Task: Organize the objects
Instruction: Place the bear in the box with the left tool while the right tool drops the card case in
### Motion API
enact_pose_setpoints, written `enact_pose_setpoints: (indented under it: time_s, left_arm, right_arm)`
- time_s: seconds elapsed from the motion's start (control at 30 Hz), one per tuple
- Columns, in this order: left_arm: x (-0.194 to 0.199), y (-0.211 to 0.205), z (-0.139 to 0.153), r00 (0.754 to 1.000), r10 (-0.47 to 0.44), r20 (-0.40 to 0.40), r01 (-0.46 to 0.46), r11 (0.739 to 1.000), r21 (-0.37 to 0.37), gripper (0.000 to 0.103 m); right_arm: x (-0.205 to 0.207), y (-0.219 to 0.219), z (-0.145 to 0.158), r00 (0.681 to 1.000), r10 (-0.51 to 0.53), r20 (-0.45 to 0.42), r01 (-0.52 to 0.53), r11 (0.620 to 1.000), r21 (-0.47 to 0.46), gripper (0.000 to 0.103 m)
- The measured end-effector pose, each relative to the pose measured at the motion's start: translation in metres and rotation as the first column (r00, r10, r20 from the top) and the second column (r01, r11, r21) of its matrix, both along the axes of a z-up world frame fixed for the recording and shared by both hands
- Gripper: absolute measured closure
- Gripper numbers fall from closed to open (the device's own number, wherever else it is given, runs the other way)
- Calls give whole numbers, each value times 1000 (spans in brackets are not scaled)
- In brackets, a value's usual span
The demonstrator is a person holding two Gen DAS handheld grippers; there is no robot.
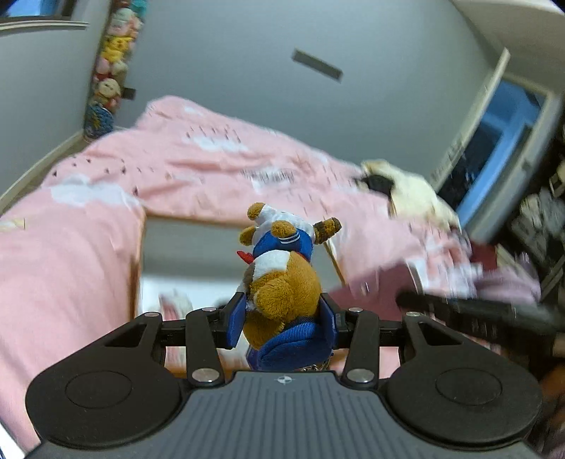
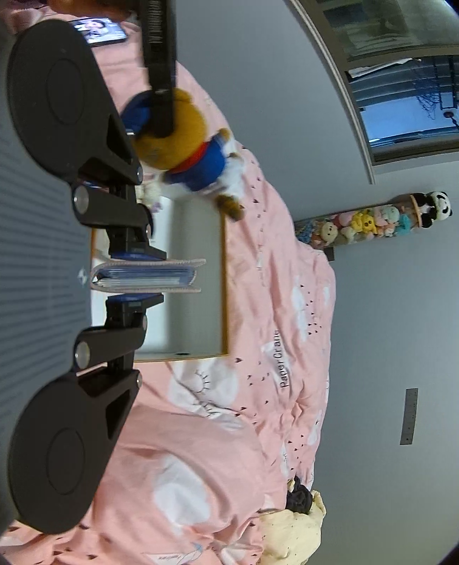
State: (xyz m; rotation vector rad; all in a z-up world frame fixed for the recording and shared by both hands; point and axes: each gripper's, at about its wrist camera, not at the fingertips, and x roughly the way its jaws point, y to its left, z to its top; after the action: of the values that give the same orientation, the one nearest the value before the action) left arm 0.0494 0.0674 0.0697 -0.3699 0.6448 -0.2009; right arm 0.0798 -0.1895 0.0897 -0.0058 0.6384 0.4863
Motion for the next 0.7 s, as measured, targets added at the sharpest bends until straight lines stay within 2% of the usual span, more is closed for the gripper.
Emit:
enact_pose_setpoints:
  time_s: [0.1,0.23,0.43,0.5,0.6,0.7]
  left_arm:
    - [22,12,0,1000,21,1,-21,998,-62,53]
    - [50,5,-15,999,17,-42,-20,997,-70,53]
    - [75,-18,-58,985,-44,-167,23,992,-123,53]
    - [80,-26,-74,977,-48,-207,25,993,-113,53]
    - [86,-38,-92,966,-42,-253,33,999,-40,53]
    - [89,-47,-107,956,-53,-289,53,999,-10,53]
  right_arm:
    - [20,0,-2,1000,-10,-28,12,998,57,85]
    - [47,0,-13,996,-24,-82,34,993,113,85]
    - [72,-1,-37,989,-86,-123,96,992,80,85]
    - [78,-5,-46,985,-102,-140,113,991,71,85]
    - [86,-9,-57,979,-112,-168,125,990,69,85]
    - [90,-9,-67,975,-102,-199,119,990,74,85]
